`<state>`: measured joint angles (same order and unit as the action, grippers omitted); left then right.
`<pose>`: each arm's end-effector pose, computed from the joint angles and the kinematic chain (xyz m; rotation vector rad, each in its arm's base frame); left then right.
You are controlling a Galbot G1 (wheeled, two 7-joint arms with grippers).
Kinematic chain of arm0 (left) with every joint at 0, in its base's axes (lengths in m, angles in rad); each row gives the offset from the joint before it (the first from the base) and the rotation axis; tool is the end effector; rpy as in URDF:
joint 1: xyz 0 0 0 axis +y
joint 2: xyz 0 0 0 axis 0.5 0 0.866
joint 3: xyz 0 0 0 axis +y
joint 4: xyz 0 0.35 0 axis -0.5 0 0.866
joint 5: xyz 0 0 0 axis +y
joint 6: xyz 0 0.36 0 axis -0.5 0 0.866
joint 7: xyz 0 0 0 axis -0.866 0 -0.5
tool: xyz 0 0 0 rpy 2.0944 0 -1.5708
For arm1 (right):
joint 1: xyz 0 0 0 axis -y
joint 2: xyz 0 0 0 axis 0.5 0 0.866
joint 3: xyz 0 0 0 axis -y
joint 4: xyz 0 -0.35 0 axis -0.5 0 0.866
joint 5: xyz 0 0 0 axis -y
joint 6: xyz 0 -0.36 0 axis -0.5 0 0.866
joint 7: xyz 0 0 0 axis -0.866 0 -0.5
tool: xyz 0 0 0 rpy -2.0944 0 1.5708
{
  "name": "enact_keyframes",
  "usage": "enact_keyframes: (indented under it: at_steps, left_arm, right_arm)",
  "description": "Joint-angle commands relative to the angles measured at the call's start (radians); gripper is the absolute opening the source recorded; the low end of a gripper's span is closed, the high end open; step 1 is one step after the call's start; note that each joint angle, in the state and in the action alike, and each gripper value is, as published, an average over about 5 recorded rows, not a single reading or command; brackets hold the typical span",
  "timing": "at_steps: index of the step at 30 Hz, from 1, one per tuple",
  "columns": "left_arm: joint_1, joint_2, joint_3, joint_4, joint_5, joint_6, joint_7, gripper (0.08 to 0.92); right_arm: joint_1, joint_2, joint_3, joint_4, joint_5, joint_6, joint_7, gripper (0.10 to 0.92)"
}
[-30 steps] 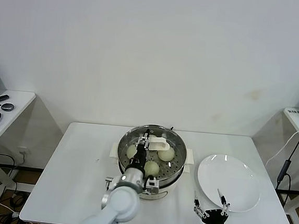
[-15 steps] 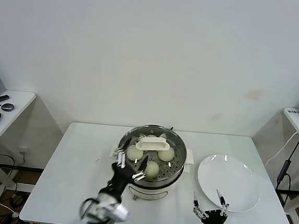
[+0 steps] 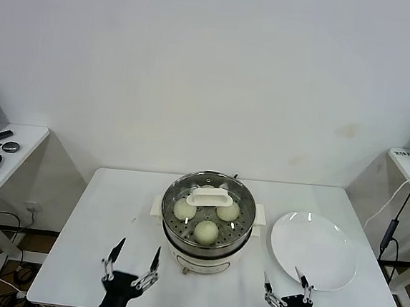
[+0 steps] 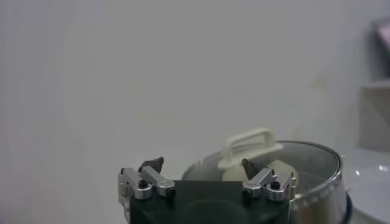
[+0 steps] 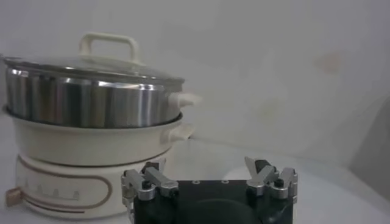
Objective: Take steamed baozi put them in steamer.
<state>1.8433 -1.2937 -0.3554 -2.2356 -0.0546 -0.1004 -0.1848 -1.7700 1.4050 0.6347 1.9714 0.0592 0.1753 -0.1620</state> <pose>0.0982 -0.0106 -0.2948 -0.1871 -3.0762 -0.0472 0.1143 -0.0709 -0.3684 0.2381 -2.9785 0.1950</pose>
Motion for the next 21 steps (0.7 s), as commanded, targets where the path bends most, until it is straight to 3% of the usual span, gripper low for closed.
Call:
enact_keyframes:
  at_steps: [1,21]
  left_arm:
    - [0.151,-0.062,-0.083,0.18,-0.174,-0.27,-0.024,0.823]
    - [0.145,-0.074,-0.121,0.19,-0.136,-0.226,-0.018,0.823]
  right_arm:
    - [-0.055,-0.055,-0.005,0.027,0.055,-0.035,0.011,0.823]
    - [-0.07,-0.05,0.001,0.035,0.058,-0.029,0.008,0.823]
